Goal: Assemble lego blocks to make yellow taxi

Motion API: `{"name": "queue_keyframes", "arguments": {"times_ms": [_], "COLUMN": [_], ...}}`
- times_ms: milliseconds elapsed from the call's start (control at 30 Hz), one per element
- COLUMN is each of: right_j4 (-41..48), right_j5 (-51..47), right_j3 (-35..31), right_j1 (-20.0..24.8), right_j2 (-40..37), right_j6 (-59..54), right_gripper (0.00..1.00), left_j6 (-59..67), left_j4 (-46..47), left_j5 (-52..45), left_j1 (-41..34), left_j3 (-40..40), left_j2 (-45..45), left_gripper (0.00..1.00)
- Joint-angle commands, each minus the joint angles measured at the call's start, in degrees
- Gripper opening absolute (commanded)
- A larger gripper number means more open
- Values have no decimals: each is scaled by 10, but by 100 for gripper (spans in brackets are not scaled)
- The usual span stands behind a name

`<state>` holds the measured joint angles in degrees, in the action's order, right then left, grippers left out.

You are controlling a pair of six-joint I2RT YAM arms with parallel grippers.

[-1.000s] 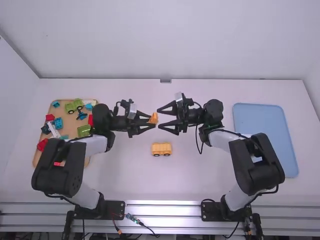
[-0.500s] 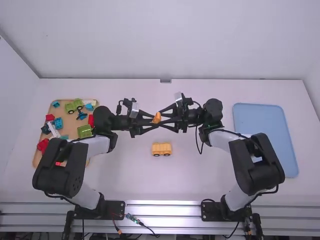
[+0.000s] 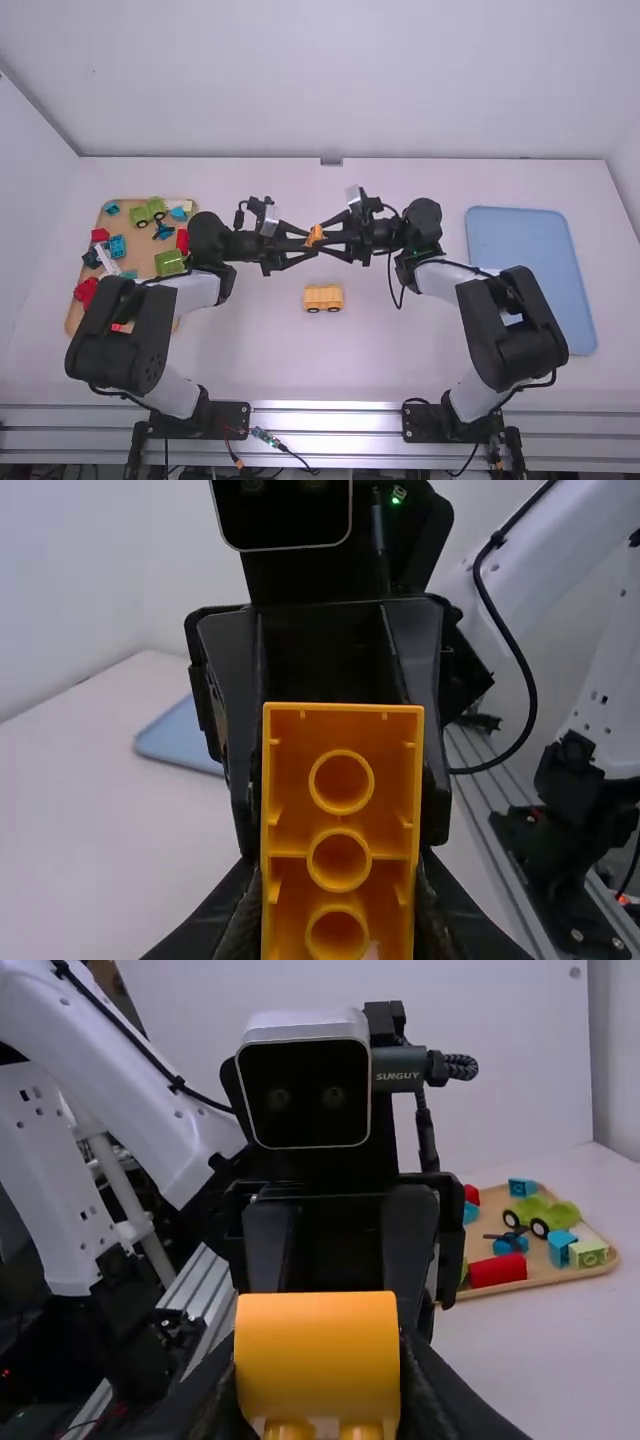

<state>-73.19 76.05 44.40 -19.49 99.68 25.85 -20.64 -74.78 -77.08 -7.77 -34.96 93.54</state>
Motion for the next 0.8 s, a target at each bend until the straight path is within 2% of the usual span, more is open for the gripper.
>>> {"name": "queue_keyframes", "arguments": {"times_ms": [0, 33, 67, 133, 167, 200, 233, 267, 533, 767], "right_j4": [-1, -1, -1, -1, -1, -1, -1, -1, 2, 21], "right_j5": [6, 6, 6, 6, 6, 6, 6, 7, 22, 10], "right_j3": [14, 14, 14, 14, 14, 14, 14, 14, 14, 13], "right_j1": [-1, -1, -1, -1, -1, -1, -1, -1, 20, 64], "right_j2": [3, 3, 3, 3, 3, 3, 3, 3, 3, 3], "right_j6": [7, 7, 7, 7, 7, 7, 7, 4, -3, -7], "right_gripper": [24, 21, 12, 1, 0, 0, 0, 0, 0, 0], "left_j6": [9, 9, 9, 8, 7, 7, 7, 7, 32, 153], "left_j4": [-5, -5, -5, -5, -5, -5, -5, -5, 4, 185], "left_j5": [-2, -2, -3, -2, -2, -3, -2, -3, -21, -28], "left_j1": [-5, -5, -5, -5, -5, -5, -5, -5, -1, 4], "left_j3": [5, 5, 5, 5, 5, 5, 5, 5, 5, -20], "left_j2": [-2, -2, -2, -2, -2, -2, -2, -2, -2, -2], "left_gripper": [2, 2, 2, 14, 20, 35, 58, 99, 99, 99]}}
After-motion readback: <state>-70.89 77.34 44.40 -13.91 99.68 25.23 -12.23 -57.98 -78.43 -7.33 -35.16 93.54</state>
